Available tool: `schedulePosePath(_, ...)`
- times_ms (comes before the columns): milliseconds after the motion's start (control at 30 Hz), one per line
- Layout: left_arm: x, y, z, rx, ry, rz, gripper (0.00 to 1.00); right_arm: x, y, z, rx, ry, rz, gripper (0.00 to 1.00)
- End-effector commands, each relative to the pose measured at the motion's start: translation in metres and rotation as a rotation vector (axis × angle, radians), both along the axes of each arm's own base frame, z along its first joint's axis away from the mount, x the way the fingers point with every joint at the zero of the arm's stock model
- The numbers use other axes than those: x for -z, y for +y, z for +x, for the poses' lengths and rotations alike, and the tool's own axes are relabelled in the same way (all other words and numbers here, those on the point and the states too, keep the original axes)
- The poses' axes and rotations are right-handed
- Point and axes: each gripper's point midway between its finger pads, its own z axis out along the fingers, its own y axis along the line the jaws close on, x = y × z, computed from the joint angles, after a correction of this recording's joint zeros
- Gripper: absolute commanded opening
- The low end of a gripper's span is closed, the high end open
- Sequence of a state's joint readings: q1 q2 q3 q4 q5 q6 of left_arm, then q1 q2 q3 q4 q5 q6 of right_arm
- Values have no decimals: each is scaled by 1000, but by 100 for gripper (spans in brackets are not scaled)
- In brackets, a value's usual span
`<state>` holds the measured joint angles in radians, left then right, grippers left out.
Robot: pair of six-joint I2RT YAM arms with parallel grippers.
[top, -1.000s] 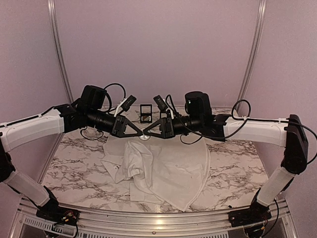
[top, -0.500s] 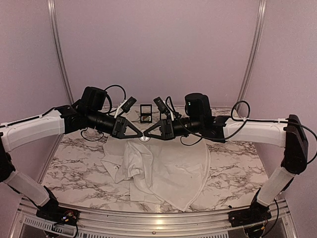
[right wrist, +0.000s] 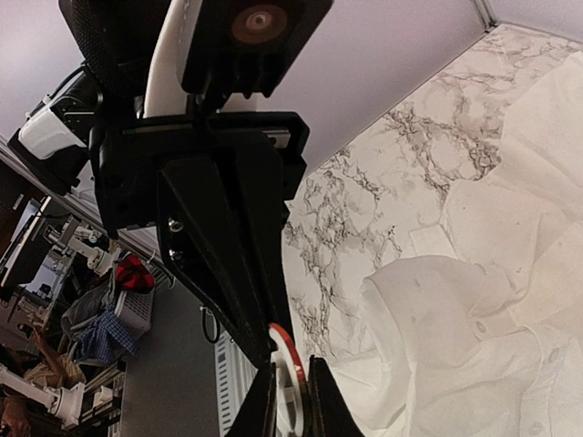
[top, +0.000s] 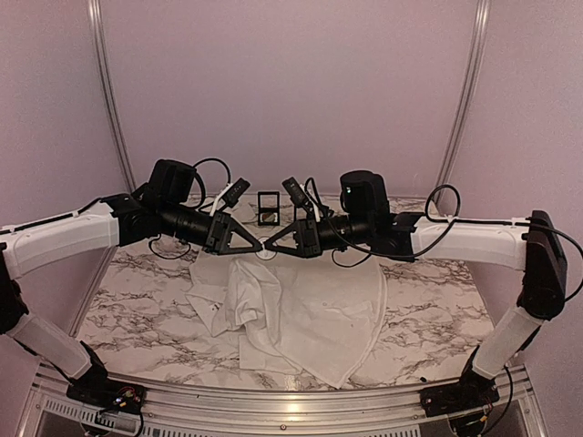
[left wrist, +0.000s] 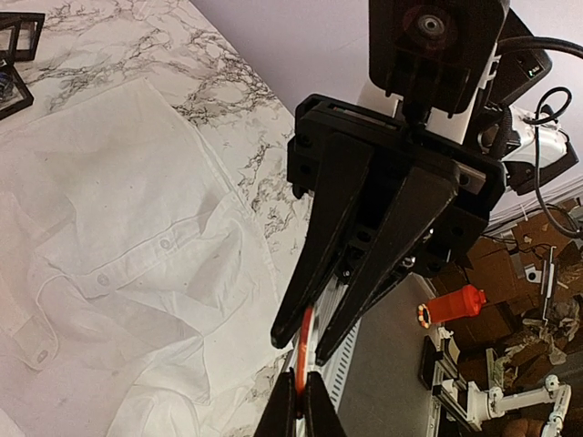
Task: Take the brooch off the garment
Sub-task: Close the brooch at the center of the board.
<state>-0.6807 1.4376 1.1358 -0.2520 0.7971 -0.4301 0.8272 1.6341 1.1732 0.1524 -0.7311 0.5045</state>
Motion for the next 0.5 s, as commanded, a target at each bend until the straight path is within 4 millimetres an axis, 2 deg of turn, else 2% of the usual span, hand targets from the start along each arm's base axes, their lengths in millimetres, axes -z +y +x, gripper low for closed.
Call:
schedulePosePath(0, -14, -6, 0, 10, -8, -68, 0, 3, -1, 3, 33, -17, -38, 10)
schedulePosePath(333, -11, -13, 2, -47, 39, -109, 0, 3, 3, 3, 45, -18, -38, 9)
schedulePosePath(467, -16, -14, 5, -65, 32, -140, 0, 3, 4, 3, 48, -21, -37, 8)
